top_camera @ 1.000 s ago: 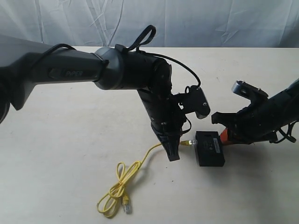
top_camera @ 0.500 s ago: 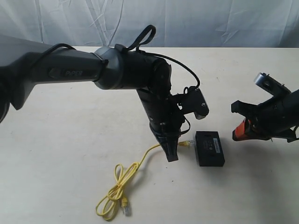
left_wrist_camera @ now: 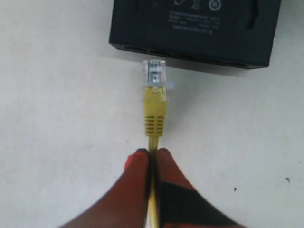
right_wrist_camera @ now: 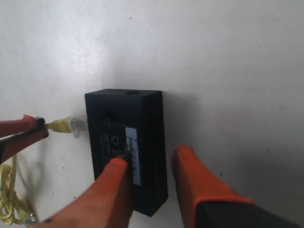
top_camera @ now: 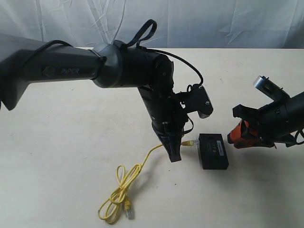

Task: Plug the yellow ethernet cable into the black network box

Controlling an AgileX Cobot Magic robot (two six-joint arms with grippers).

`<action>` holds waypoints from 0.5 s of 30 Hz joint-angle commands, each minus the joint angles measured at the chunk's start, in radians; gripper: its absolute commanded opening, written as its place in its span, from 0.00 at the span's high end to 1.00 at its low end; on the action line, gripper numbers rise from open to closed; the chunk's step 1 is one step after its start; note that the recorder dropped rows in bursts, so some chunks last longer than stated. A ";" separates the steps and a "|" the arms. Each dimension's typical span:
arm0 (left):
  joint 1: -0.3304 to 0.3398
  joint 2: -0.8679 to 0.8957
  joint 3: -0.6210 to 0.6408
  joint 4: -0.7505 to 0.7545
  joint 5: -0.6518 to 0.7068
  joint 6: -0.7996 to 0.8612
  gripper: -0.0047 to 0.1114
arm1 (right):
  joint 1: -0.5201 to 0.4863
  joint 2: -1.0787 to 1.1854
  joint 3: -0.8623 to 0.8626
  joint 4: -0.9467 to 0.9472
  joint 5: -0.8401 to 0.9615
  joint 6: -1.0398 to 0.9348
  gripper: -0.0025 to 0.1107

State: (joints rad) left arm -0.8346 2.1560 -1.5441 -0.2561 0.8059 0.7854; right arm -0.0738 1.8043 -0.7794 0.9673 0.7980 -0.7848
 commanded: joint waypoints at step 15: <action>0.049 -0.010 -0.006 -0.008 -0.009 -0.001 0.96 | 0.045 0.056 0.006 0.044 -0.009 -0.054 0.70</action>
State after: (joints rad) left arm -0.7882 2.1560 -1.5441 -0.2561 0.8059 0.7836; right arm -0.0572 1.8577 -0.7794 1.0205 0.8046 -0.8270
